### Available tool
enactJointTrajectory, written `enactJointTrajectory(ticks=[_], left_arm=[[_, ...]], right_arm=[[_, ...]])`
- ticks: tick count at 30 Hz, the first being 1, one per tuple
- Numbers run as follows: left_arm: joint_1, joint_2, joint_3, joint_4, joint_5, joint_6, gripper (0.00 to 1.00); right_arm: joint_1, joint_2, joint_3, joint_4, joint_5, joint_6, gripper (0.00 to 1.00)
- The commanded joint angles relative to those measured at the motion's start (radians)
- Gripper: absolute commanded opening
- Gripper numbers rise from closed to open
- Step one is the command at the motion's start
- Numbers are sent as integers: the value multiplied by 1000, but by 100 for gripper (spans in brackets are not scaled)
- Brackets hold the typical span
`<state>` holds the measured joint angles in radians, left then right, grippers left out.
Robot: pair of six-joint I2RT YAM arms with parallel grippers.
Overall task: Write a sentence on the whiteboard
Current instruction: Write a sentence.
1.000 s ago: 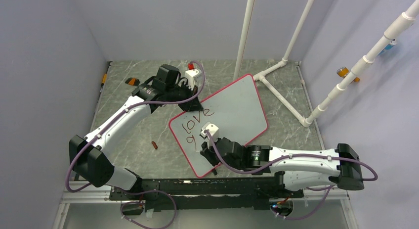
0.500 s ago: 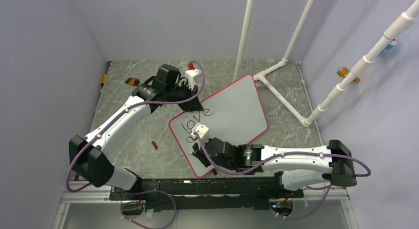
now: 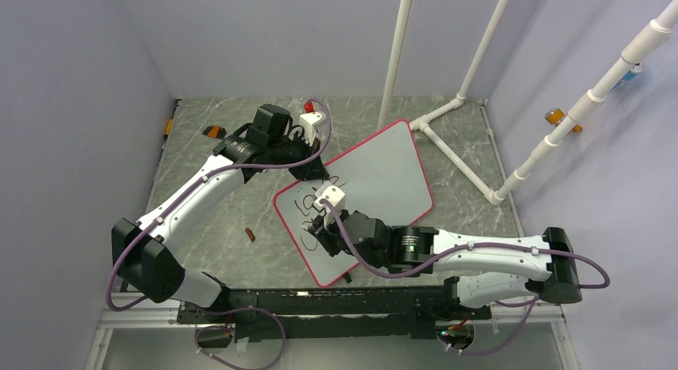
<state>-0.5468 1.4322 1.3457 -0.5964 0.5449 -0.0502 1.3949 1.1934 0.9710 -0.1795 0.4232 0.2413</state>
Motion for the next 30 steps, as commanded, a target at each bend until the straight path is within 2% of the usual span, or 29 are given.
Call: enactJointTrajectory(ticks=[1,5,12,30], left_arm=[[10,-15,-15,45,-250,166,0],[10,-15,-13,46,-249,166,0],[11,-18,-15,47,-248,162,0],[11,-31,-20,54,-230,158,0]], right_arm=[[-2,-70,20,40,86,-15,0],[-2,-94,-15,15,162,1,0],[-9,-110,-43,7,203,12,0],[-32,-75,-23,24,179,1,0]])
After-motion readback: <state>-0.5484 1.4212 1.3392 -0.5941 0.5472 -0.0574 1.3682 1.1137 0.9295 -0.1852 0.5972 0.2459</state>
